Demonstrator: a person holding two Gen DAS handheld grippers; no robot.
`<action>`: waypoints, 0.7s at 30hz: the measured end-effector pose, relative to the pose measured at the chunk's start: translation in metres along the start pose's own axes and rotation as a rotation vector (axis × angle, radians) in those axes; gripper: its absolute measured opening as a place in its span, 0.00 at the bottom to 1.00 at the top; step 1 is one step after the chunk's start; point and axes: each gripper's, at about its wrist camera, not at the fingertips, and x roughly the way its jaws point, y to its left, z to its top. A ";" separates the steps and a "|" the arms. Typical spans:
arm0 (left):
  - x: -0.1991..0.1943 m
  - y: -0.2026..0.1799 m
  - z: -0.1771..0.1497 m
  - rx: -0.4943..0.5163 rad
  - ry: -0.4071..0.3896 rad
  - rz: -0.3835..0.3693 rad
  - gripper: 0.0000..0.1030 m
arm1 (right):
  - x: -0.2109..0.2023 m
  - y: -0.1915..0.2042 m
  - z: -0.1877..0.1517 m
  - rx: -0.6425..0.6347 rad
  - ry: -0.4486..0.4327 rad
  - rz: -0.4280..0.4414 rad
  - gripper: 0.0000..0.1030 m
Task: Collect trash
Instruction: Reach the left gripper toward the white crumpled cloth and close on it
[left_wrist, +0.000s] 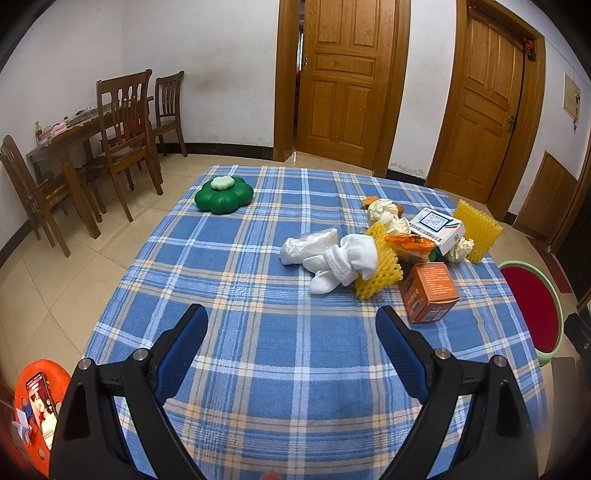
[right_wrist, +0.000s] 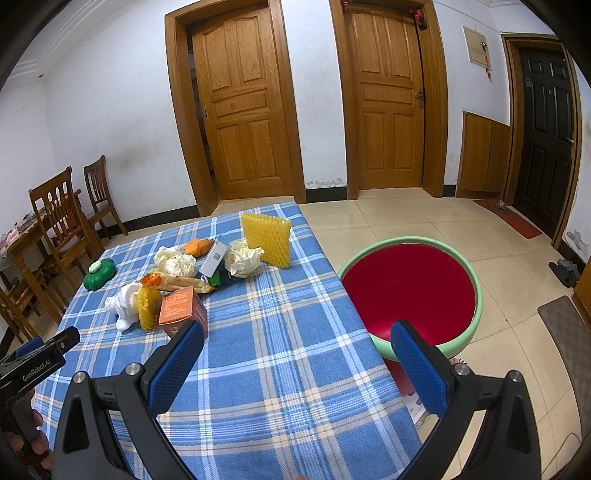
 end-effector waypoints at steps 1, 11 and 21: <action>0.001 0.003 0.000 -0.001 0.002 0.002 0.89 | 0.000 0.000 0.000 0.000 0.001 0.000 1.00; 0.029 0.015 0.008 -0.001 0.043 0.017 0.89 | 0.018 -0.001 -0.012 -0.004 0.032 0.005 1.00; 0.065 -0.003 0.029 0.033 0.085 -0.086 0.89 | 0.043 0.001 -0.012 -0.008 0.067 0.000 1.00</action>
